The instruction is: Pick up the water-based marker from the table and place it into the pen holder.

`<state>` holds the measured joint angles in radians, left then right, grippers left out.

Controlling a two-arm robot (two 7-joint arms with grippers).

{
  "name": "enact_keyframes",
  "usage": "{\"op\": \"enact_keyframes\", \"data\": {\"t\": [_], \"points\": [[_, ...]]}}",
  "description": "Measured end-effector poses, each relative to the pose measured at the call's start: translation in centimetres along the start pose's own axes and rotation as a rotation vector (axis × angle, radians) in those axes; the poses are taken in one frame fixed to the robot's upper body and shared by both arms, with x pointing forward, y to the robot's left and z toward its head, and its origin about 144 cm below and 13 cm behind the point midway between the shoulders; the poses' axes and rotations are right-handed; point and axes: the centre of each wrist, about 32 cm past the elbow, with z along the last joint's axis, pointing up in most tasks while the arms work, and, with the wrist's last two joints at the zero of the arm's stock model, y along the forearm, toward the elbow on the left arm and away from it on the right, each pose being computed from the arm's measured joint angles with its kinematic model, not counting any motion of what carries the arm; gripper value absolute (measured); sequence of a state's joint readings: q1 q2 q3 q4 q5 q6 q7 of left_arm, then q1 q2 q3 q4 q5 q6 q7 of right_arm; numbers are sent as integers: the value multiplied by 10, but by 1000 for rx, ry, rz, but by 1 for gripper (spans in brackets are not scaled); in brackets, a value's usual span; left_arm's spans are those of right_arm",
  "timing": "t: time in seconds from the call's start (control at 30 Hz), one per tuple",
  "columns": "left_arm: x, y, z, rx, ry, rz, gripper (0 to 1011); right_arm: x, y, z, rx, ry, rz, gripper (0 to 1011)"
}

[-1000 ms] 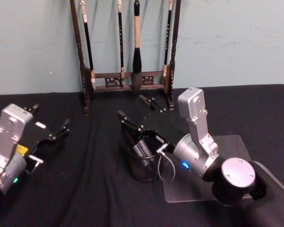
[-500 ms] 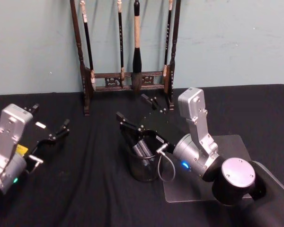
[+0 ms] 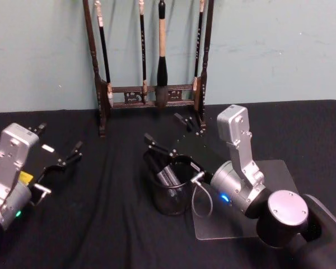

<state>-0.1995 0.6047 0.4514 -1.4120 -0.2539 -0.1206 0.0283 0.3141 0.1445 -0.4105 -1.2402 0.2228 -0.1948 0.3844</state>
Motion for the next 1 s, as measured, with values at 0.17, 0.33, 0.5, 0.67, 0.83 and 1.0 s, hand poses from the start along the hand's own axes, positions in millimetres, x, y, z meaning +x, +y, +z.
{"op": "enact_keyframes", "data": {"t": [0.17, 0.33, 0.5, 0.67, 0.83, 1.0], "points": [[0, 0, 0, 0, 0, 0, 1009, 1, -6, 0, -3, 0, -31, 1004], [0, 0, 0, 0, 0, 0, 1009, 3, -14, -2, -3, 4, -72, 1004], [0, 0, 0, 0, 0, 0, 1009, 9, -22, -2, -2, 7, -118, 1004], [0, 0, 0, 0, 0, 0, 1009, 14, -29, -1, 3, 9, -159, 1004], [0, 0, 0, 0, 0, 0, 1009, 17, -37, -2, -1, 9, -207, 1004], [0, 0, 0, 0, 0, 0, 1009, 19, -43, -3, -12, -2, -245, 1004]]}}
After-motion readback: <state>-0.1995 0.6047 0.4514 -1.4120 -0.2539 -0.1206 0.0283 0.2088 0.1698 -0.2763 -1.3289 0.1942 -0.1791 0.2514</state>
